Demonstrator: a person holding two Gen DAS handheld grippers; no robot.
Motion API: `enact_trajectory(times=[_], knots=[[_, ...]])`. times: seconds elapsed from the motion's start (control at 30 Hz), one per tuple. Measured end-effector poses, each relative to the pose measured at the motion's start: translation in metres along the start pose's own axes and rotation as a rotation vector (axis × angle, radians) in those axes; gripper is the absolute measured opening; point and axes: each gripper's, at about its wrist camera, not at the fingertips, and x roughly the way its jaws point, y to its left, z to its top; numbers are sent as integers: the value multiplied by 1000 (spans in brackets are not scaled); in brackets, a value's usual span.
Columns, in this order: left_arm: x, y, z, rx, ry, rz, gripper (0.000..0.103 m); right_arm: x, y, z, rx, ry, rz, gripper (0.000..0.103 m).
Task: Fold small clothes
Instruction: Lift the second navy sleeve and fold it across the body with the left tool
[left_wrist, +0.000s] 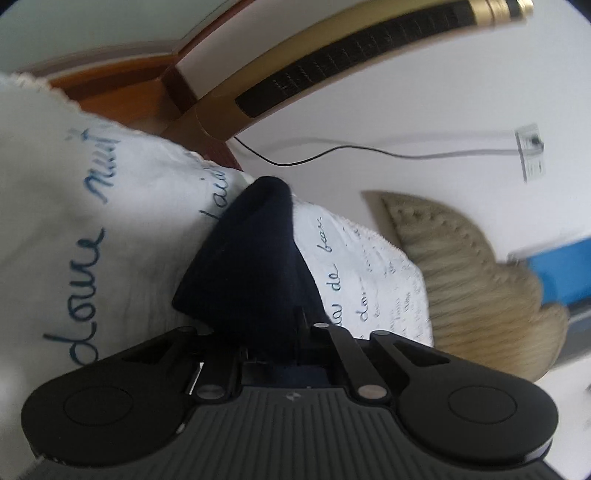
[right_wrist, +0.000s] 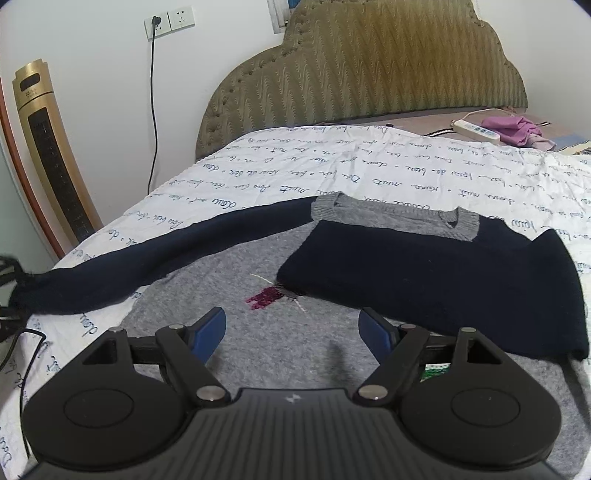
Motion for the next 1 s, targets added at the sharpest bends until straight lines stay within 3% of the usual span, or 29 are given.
enact_trajectory(times=[0.07,0.17,0.3,0.47,0.57,0.73,1.0], knots=[[-5,-14,-4,97,-28,35,5,-1,-2,0,-1,2,-6,80],[-11,-46,-9,261,-73,56,5,-6,-5,1,-25,-12,-23,80],[-15,-99,-1,457,-190,97,5,-15,-13,3,-41,-32,-47,85],[-1,-164,11,628,-320,191,5,-24,-31,0,-9,-36,-64,85],[7,-202,-4,744,-397,206,5,-25,-43,-4,35,-26,-70,85],[22,-246,-70,939,-334,98,5,-29,-55,-10,71,-25,-86,85],[38,-271,-182,1096,-148,-79,5,-40,-72,-15,105,-37,-108,85]])
